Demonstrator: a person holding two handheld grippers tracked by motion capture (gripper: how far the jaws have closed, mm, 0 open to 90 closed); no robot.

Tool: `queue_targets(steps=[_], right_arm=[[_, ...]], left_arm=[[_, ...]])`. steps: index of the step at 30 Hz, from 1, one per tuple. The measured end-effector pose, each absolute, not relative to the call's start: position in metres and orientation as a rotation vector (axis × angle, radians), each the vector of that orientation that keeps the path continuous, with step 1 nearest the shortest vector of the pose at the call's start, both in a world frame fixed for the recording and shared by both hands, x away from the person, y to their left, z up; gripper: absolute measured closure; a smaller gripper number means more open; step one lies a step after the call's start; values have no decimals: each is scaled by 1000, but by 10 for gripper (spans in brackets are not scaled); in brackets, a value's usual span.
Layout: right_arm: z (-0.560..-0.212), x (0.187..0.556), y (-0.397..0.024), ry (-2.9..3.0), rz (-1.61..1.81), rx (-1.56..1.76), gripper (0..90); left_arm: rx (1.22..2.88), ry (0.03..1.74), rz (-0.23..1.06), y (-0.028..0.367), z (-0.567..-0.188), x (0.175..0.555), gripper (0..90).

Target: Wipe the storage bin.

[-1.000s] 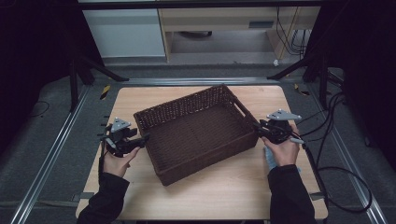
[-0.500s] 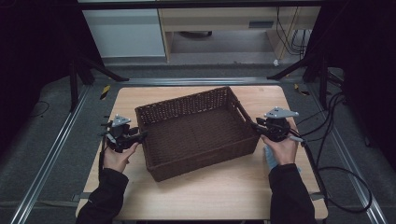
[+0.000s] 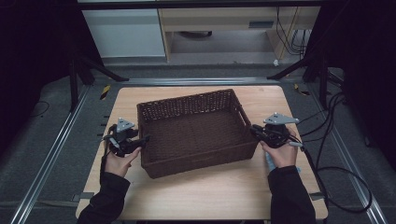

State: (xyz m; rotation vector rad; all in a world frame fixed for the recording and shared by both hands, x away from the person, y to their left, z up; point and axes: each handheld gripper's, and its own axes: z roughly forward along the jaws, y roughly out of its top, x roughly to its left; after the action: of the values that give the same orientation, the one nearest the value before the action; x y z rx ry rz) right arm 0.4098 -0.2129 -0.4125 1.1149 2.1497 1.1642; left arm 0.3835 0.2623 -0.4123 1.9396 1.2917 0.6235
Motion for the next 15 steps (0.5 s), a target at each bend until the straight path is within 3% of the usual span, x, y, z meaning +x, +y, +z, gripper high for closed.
queue_targets(steps=[4, 15], right_arm=[[-411, 408, -212, 2153, 1176, 1133, 789], [-417, 426, -205, 2125, 1221, 1102, 780]], left_arm=[[1957, 1311, 595, 265, -418, 387, 544], [1962, 1300, 584, 272, -424, 399, 595]])
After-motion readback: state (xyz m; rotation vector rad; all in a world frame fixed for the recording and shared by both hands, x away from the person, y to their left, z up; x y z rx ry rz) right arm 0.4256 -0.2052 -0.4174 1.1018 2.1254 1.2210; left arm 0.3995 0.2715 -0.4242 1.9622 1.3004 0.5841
